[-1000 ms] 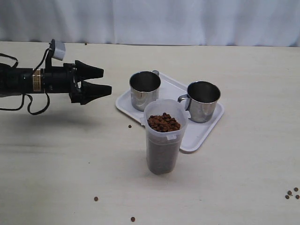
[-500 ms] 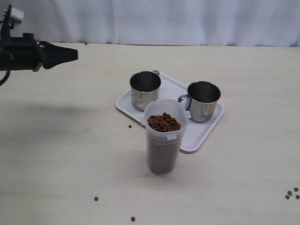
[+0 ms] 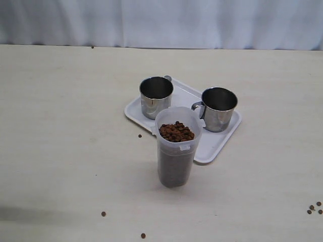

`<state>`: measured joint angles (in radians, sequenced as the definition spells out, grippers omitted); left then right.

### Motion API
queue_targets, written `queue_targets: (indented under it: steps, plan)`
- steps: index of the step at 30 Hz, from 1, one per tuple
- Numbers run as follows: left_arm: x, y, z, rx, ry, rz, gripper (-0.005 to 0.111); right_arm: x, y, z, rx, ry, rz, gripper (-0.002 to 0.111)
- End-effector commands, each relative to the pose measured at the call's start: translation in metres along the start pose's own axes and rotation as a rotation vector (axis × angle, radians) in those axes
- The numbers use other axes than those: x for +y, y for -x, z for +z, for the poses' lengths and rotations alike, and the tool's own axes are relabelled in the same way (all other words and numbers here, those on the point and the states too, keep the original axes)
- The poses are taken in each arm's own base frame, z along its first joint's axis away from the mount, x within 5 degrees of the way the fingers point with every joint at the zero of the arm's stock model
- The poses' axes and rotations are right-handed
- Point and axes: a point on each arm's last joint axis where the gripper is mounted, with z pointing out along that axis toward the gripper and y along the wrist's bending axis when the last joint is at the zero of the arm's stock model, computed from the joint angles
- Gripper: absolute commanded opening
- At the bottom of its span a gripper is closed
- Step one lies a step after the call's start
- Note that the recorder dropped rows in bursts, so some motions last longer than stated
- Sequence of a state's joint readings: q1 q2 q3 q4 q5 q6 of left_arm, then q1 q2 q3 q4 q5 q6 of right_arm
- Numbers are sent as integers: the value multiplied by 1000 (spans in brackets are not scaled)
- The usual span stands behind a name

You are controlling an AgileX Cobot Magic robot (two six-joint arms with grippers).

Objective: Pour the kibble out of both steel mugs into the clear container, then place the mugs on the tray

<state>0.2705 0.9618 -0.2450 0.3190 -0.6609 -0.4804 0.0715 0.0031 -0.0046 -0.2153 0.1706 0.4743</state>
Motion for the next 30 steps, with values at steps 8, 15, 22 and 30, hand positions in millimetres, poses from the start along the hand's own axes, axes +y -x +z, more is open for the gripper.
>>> queue_targets:
  steps: [8,15,22,30]
  plan:
    - [-4,-27,-66,-125,15,62,0,0,-1,0,1,1,5,5]
    - [-4,-25,-74,-133,28,97,0,0,-1,0,1,1,5,5]
    - [-7,-17,-98,-225,44,79,0,0,-1,0,1,1,5,5]
    - [-4,-25,-120,-216,106,68,0,0,-1,0,1,1,5,5]
